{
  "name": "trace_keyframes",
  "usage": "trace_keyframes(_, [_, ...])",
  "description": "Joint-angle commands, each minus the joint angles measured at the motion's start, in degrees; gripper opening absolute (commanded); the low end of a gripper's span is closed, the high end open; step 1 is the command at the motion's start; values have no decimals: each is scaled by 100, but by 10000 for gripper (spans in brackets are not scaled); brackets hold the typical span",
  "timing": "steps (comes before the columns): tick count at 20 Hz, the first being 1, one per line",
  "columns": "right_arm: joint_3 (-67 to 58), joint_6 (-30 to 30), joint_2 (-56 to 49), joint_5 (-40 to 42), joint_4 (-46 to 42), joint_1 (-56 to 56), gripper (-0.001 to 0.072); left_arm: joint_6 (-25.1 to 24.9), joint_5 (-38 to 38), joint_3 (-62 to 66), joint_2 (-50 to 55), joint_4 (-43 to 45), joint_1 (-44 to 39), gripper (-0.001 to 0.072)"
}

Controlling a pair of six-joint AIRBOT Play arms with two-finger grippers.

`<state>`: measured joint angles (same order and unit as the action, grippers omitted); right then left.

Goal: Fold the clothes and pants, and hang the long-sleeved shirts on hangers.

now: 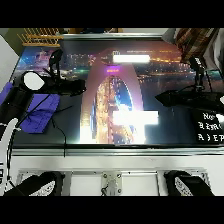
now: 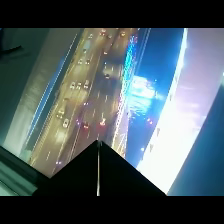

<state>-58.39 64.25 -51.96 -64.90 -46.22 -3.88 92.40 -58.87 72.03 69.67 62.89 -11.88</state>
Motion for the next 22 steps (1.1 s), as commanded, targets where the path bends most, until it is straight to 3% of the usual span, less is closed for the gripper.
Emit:
trace_keyframes(1, [-7,0,4,-2,0,4,19,0,0,-2,0,2,-2,9])
trace_keyframes(13, [-7,0,4,-2,0,4,19,-107,144,0,0,50,2,11])
trace_keyframes(14, [-7,0,4,-2,0,4,19,-549,249,35,-2,238,79,228])
trace_keyframes(15, [-7,0,4,-2,2,4,19,-809,245,144,0,621,203,720])
trace_keyframes(17, [-7,0,4,-2,0,4,19,-785,160,398,0,1685,599,700])
trace_keyframes(19, [-4,0,4,-2,2,4,19,-439,136,472,7,2868,1117,700])
trace_keyframes(22, [-7,0,4,-2,0,4,19,-190,-173,472,382,3665,1915,699])
